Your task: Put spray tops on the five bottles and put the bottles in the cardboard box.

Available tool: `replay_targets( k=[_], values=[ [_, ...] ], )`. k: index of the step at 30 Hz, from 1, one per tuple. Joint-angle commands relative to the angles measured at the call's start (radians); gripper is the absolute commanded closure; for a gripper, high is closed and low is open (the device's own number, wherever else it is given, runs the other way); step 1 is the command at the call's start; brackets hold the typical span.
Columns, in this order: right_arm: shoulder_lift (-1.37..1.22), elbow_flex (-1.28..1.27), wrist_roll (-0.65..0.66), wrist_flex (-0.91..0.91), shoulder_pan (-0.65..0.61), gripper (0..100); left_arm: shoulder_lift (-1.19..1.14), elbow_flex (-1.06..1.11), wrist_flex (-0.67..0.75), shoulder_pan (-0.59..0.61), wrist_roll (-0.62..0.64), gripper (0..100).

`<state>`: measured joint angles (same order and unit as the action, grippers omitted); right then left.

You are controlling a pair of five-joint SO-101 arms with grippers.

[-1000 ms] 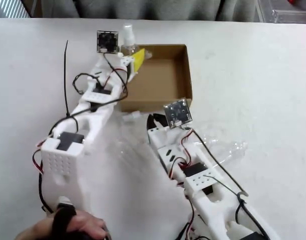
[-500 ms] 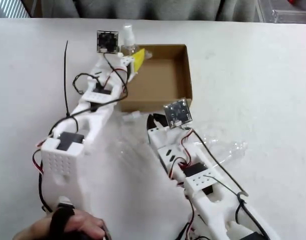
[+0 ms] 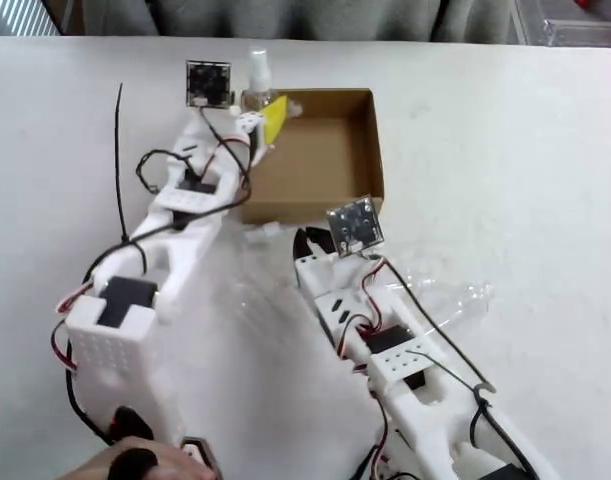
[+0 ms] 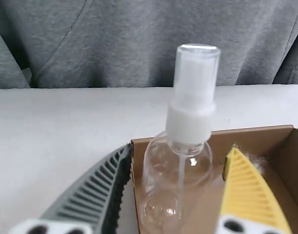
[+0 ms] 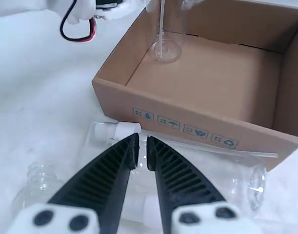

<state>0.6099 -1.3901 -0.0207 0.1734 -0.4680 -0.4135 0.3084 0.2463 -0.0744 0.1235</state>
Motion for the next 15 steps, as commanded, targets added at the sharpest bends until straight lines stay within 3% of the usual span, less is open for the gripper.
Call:
replay_targets(
  k=[1,15],
  values=[
    [0.001,0.034,0.012,0.024,0.002,98.4,0.088,0.0,-0.008,-0.018,-0.005,70],
    [0.001,0.034,0.012,0.024,0.002,98.4,0.166,0.034,-0.146,-0.005,-0.041,70]
  ],
)
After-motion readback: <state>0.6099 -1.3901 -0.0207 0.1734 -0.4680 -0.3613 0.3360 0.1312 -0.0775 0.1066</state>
